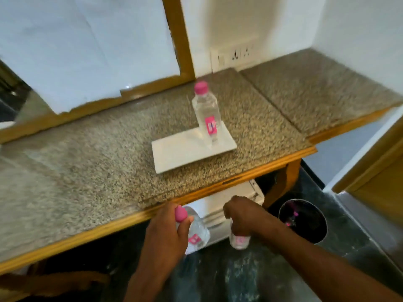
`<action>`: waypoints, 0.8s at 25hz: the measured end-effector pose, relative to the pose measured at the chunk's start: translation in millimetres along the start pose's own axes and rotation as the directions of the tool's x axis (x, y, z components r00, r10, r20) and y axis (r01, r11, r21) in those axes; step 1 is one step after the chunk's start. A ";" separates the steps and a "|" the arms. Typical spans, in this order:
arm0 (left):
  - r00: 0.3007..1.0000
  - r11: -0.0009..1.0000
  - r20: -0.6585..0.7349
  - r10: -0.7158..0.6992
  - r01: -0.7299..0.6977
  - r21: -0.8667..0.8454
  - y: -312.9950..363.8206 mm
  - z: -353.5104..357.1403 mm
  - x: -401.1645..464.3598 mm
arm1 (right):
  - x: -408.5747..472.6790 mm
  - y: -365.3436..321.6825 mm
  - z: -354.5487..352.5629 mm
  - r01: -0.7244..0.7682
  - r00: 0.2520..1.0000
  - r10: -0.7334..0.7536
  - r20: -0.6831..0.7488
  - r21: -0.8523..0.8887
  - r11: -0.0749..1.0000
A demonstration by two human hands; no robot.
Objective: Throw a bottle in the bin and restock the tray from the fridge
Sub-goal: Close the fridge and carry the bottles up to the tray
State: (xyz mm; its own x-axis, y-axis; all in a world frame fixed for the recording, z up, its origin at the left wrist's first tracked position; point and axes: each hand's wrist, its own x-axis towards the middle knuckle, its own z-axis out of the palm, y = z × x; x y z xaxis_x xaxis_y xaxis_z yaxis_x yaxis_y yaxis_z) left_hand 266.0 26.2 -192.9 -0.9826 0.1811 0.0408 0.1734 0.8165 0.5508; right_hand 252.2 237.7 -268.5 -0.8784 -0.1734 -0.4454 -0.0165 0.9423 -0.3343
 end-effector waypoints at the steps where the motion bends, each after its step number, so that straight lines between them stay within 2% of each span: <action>1: 1.000 1.000 -0.014 0.024 -0.024 0.000 23.5 -25.0 1.8 | -26.3 -14.2 -48.1 0.036 0.999 -0.037 -0.035 -0.018 0.999; 5: 0.992 0.995 -0.079 0.099 -0.098 0.022 102.4 -116.7 18.4 | -106.5 -76.6 -221.7 0.190 0.947 -0.236 -0.219 -0.213 0.958; 7: 0.981 0.987 -0.120 0.153 -0.146 0.069 131.9 -156.2 41.5 | -126.2 -104.6 -292.4 0.205 0.930 -0.263 -0.257 -0.232 0.951; 10: 0.962 0.988 -0.228 0.151 -0.142 0.059 144.8 -231.2 101.9 | -119.1 -167.4 -392.2 0.204 0.892 -0.293 -0.344 -0.273 0.940; 12: 0.962 0.987 -0.222 0.159 -0.154 0.043 148.7 -242.4 130.7 | -104.6 -179.1 -412.6 0.194 0.879 -0.322 -0.352 -0.353 0.915; 15: 0.962 0.975 -0.162 0.218 -0.207 0.084 150.2 -231.6 149.1 | -71.2 -168.6 -405.0 0.138 0.909 -0.258 -0.328 -0.348 0.927; 17: 0.965 0.966 -0.106 0.240 -0.227 0.126 143.1 -221.2 157.1 | -47.3 -157.9 -389.0 0.128 0.919 -0.216 -0.331 -0.268 0.955; 20: 0.968 0.968 -0.071 0.239 -0.232 0.094 113.4 -214.1 187.1 | -5.4 -155.1 -365.8 0.136 0.909 -0.187 -0.373 -0.158 0.978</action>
State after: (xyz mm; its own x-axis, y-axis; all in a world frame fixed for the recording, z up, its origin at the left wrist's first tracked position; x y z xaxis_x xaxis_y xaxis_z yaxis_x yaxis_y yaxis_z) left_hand 87.6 35.3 55.6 -0.9148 0.3319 0.2302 0.4023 0.8000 0.4451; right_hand 84.8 197.2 89.6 -0.9734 -0.2269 -0.0322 -0.2114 0.9433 -0.2559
